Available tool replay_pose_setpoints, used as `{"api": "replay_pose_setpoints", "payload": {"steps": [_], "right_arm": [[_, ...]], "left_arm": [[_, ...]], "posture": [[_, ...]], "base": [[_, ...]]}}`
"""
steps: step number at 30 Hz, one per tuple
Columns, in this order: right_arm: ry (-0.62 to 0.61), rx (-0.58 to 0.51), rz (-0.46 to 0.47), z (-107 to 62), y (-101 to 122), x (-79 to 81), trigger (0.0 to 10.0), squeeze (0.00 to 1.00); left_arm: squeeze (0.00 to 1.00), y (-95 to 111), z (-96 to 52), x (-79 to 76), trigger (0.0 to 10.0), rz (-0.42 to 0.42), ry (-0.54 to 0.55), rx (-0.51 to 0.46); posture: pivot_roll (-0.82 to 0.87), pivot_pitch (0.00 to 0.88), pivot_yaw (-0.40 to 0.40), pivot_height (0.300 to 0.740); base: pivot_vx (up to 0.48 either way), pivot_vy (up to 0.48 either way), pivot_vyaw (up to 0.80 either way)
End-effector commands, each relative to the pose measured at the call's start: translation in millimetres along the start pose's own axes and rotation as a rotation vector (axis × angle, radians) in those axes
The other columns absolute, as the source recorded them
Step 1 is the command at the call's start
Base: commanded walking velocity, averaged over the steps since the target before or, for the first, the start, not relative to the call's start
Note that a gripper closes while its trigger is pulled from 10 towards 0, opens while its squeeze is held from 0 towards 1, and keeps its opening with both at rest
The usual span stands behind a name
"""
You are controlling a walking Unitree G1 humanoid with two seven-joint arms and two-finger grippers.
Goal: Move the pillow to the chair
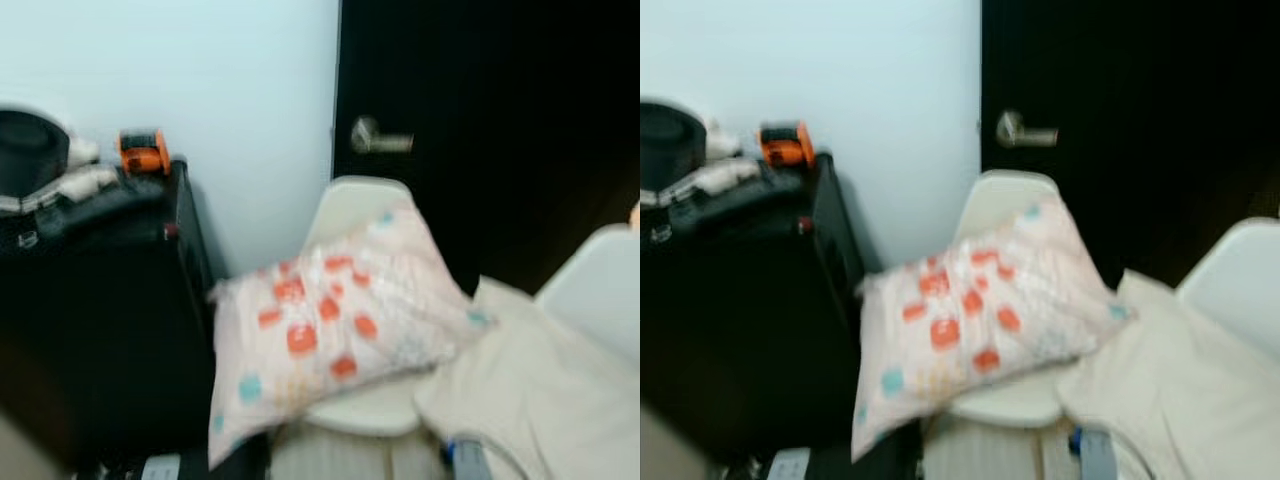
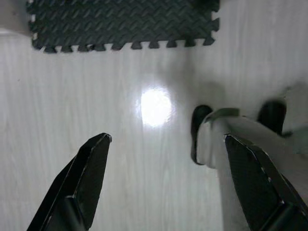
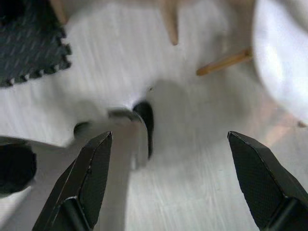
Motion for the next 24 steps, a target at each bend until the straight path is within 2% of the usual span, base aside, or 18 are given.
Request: {"api": "replay_pose_setpoints", "payload": {"steps": [1,5,9,14,24], "right_arm": [[0.001,-0.010,-0.014,0.6,5.6,1.5,10.0,0.00],[-0.003,-0.004,-0.025,0.5,4.8,0.8,10.0,0.00],[-0.004,0.006,-0.037,0.5,3.3,0.4,10.0,0.00],[-0.006,0.011,-0.042,0.3,1.9,-0.2,10.0,0.00],[-0.012,0.027,-0.068,0.3,-1.6,-0.5,10.0,0.00]], "left_arm": [[0.00,-5.3,-0.6,2.0,10.0,0.005,0.005,0.015],[0.00,-6.0,-0.8,2.9,10.0,0.001,0.006,0.017],[0.00,-8.5,-1.1,2.5,10.0,-0.011,0.006,0.022],[0.00,-9.6,-1.4,2.6,10.0,-0.027,0.007,0.022],[0.00,-13.4,-1.9,4.7,10.0,0.006,0.006,0.035]], "posture": [[0.10,0.000,0.022,0.719],[0.09,0.000,0.020,0.719],[0.09,0.000,0.019,0.719],[0.09,0.000,0.019,0.719],[0.09,0.000,0.023,0.719]], "base": [[-0.360,0.000,0.00],[-0.347,0.000,0.00],[-0.317,0.000,-0.76],[0.000,0.000,-0.76],[0.000,0.000,-0.75]]}}
Point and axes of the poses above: a point about 5 cm out from each wrist's last joint towards the gripper, its own z axis pointing out of the wrist towards the gripper, its own y axis along the axis of the wrist's last joint, x = y × z, the point moved 5 cm from there along z, pointing out of the wrist towards the gripper, and after that the axes turned 4 degrees about z, right-handed, at the moved point
